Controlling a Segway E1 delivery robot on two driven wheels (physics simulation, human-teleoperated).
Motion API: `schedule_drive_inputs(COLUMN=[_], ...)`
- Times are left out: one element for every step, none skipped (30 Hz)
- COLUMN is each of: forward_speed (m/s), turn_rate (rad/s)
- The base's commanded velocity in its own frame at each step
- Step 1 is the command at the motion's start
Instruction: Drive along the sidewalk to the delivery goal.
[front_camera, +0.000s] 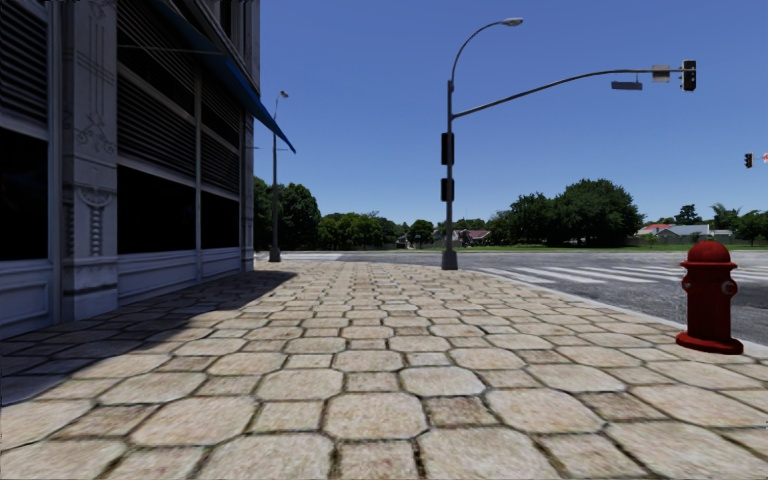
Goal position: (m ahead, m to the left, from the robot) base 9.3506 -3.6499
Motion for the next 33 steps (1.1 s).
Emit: schedule_drive_inputs(forward_speed=[2.00, 2.00, 2.00, 2.00, 2.00, 2.00, 2.00, 2.00, 2.00, 2.00, 2.00, 2.00, 2.00, 2.00, 2.00, 2.00, 2.00, 2.00, 2.00, 2.00, 2.00, 2.00, 2.00, 2.00, 2.00, 2.00, 2.00, 2.00, 2.00, 2.00, 2.00, 2.00, 2.00], turn_rate=[0.00, 0.00, 0.00, 0.00, 0.00, 0.00, 0.00, 0.00, 0.00, 0.00, 0.00, 0.00, 0.00, 0.00, 0.00, 0.00, 0.00, 0.00, 0.00, 0.00, 0.00, 0.00, 0.00, 0.00, 0.00, 0.00, 0.00, 0.00, 0.00, 0.00, 0.00, 0.00, 0.00])
